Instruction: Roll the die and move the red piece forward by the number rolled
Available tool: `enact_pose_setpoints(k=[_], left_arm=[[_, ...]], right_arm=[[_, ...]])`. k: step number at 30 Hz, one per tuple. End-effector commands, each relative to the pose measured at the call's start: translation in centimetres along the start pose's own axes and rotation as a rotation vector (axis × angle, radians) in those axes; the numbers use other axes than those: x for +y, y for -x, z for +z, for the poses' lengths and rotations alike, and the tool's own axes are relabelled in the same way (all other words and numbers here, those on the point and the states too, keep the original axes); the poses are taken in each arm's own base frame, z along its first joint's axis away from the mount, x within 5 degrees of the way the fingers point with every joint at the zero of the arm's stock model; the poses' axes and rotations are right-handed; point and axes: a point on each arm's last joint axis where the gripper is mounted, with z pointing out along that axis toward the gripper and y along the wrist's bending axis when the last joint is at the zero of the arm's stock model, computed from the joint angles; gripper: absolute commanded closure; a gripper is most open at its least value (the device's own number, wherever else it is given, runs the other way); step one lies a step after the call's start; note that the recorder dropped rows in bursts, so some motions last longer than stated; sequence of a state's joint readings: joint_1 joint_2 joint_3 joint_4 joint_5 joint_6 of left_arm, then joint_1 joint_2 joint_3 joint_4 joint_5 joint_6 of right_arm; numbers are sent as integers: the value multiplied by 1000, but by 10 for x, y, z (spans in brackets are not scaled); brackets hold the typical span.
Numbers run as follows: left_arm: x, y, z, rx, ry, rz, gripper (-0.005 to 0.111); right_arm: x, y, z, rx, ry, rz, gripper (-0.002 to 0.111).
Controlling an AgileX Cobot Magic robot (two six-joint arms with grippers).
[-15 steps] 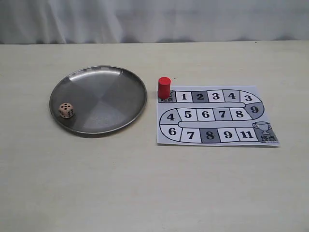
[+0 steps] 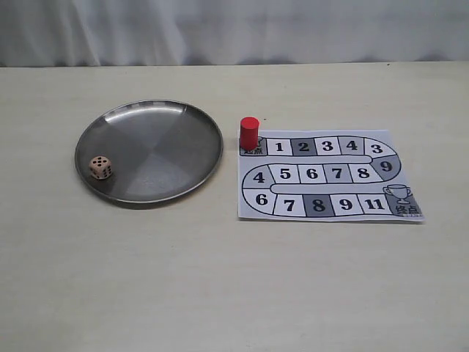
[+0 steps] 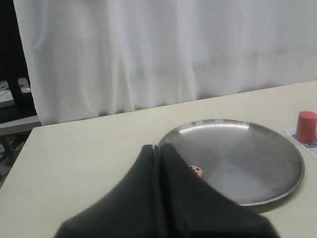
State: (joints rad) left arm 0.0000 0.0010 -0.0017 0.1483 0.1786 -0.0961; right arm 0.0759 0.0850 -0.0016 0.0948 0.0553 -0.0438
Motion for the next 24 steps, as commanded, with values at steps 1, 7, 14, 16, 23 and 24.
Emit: enact_pose_setpoints(k=[1,7,14,16,23,24], left_arm=[[0,0,0,-4,-2,-6,107],[0,0,0,-4,-2,-6,107],[0,0,0,-4,-2,-6,107],[0,0,0,-4,-2,-6,107],[0,0,0,-4,-2,-6,107],[0,0,0,-4,-2,-6,107]], right_arm=[[0,0,0,-1,-4,-14,104],[0,0,0,-1,-4,-14,104],[0,0,0,-1,-4,-14,104],[0,0,0,-1,-4,-14,104],[0,5,-1,-59,-6,19,104],[-1,9,-1,-103,-6,62,104]])
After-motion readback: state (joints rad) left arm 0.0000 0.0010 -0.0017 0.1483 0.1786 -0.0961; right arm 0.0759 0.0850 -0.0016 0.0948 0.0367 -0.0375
